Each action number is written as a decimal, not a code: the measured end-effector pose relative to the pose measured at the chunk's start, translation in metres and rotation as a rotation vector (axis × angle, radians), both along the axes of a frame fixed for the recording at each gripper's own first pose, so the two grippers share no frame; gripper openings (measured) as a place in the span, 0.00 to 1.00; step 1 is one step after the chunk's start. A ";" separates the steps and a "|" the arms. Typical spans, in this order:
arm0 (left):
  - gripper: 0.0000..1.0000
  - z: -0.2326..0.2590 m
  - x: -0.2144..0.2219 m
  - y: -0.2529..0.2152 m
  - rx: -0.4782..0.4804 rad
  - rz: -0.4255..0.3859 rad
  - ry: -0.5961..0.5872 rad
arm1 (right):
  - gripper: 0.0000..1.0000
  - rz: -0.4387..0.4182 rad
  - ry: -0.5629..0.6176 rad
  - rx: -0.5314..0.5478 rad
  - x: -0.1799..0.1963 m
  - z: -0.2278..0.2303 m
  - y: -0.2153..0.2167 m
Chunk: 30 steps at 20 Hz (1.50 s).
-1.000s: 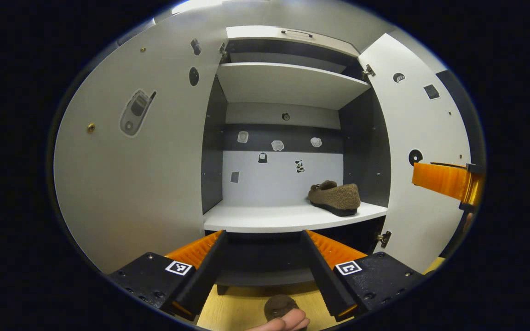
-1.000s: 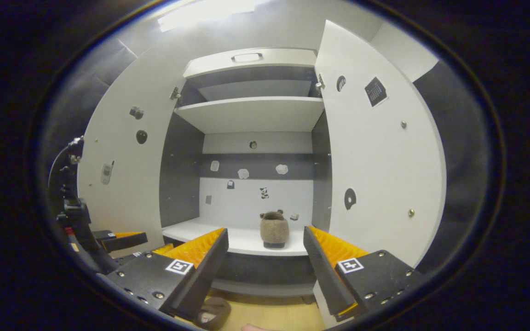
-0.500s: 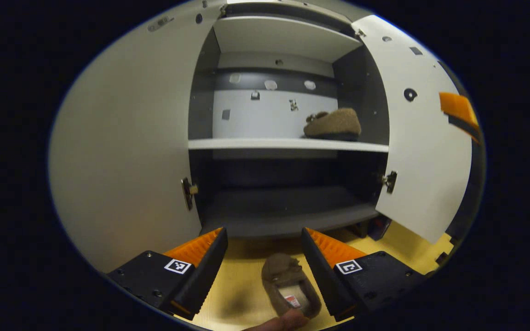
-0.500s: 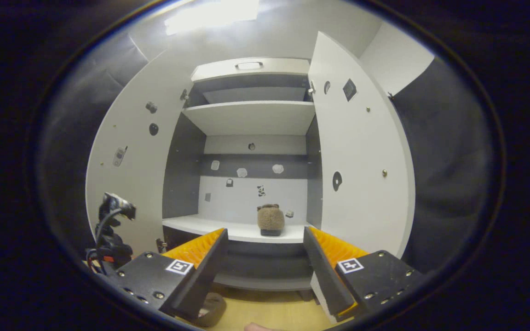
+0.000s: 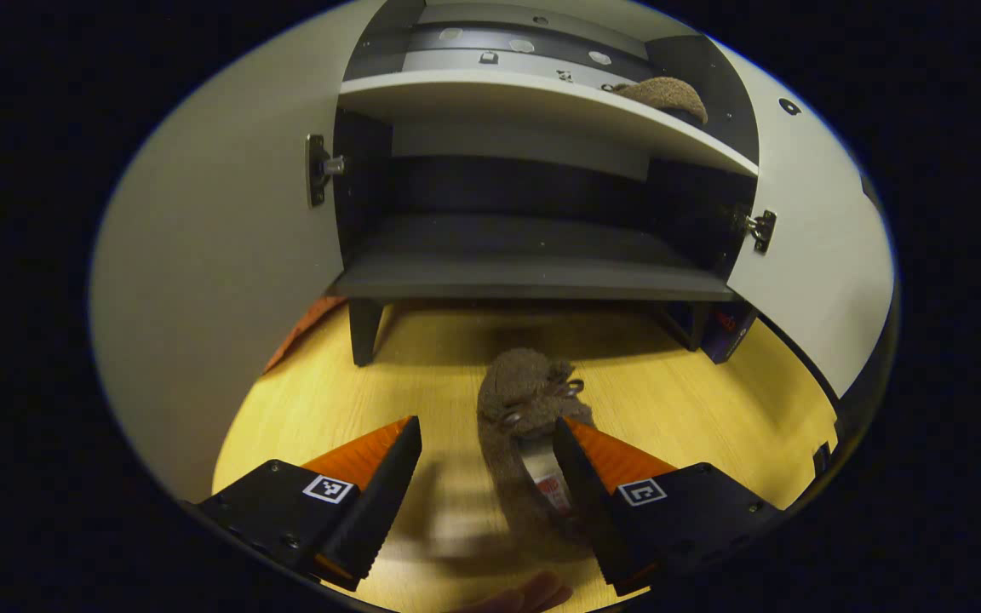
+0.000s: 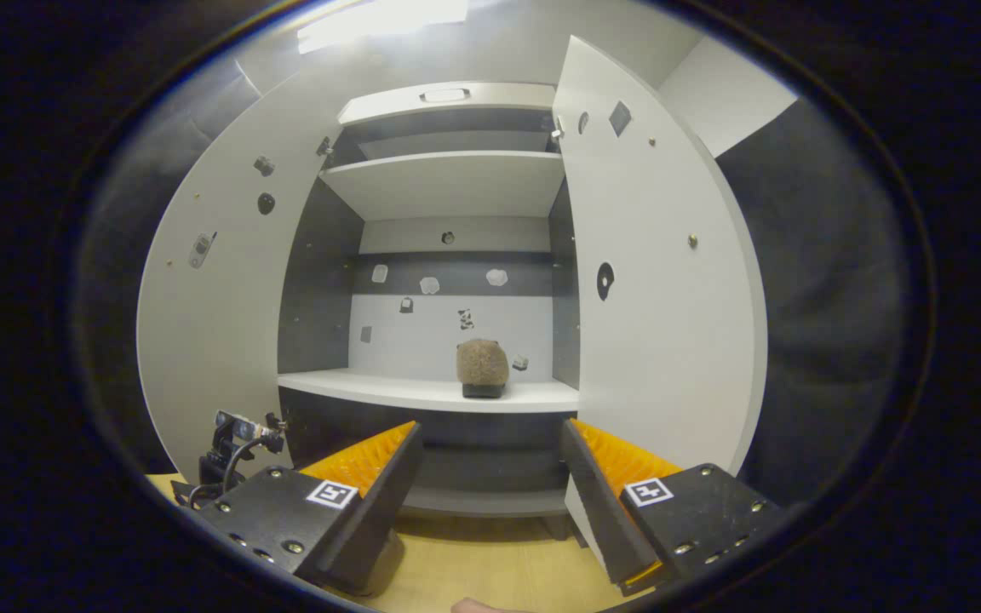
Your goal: Grab one shoe with the right hand and put it into the shoe cabinet, grab the other shoe with the left hand and put it into the shoe cabinet; then close the right door with the right hand and the left door with the left hand.
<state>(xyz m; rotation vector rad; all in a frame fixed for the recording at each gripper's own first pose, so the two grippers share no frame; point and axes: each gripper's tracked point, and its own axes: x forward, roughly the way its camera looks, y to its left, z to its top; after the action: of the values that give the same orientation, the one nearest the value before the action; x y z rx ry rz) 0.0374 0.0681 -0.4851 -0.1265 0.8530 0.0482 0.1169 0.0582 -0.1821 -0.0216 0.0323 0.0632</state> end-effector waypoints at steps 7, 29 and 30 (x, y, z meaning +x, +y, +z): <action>0.22 -0.045 0.006 -0.008 0.011 -0.095 0.077 | 0.99 0.021 0.040 -0.021 -0.001 -0.018 0.005; 0.00 0.178 0.058 -0.014 0.074 -0.069 -0.384 | 0.98 0.016 -0.005 -0.003 -0.021 0.013 -0.021; 0.00 0.191 0.067 -0.015 0.070 -0.061 -0.407 | 0.98 0.016 -0.009 -0.005 -0.020 0.016 -0.024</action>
<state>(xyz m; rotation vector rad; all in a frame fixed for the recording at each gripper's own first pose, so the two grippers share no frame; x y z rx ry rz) 0.1046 0.0533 -0.2945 -0.0417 0.4474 -0.0055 0.0967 0.0346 -0.1659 -0.0267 0.0235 0.0789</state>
